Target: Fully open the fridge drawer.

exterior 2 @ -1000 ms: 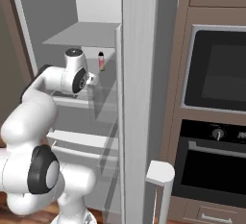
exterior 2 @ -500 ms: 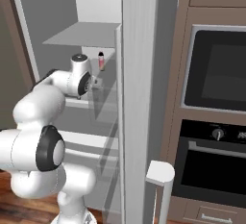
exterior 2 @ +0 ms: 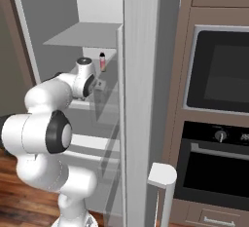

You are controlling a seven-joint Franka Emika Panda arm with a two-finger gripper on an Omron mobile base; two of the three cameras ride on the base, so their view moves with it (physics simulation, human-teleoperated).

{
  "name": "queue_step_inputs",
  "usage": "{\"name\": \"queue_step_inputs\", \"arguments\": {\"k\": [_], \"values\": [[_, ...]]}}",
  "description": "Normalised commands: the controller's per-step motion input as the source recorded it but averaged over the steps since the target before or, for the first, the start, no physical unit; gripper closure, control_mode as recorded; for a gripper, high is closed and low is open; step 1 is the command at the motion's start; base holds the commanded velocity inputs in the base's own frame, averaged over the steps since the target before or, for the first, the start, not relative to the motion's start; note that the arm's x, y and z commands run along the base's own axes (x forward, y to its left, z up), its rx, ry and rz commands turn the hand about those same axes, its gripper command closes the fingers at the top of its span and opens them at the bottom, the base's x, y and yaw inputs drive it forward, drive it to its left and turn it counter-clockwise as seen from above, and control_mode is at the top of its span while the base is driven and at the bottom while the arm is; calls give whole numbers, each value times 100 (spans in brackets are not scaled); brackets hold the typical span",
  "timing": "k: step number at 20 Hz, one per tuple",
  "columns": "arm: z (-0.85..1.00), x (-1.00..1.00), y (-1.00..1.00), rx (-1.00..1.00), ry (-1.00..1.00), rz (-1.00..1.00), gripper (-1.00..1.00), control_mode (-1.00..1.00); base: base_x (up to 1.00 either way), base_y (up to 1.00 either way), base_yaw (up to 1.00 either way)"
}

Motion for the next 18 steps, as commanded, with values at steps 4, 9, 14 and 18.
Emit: {"name": "queue_step_inputs", "arguments": {"k": [4,9,14,18], "values": [[-22,32,0,0,0,-1,-100,-100,0,0,0],[-19,31,1,0,0,-1,-100,-100,0,0,0],[-16,35,1,0,-2,-2,-100,-100,0,0,0],[-15,34,0,0,-1,-3,-100,-100,0,0,0]]}}
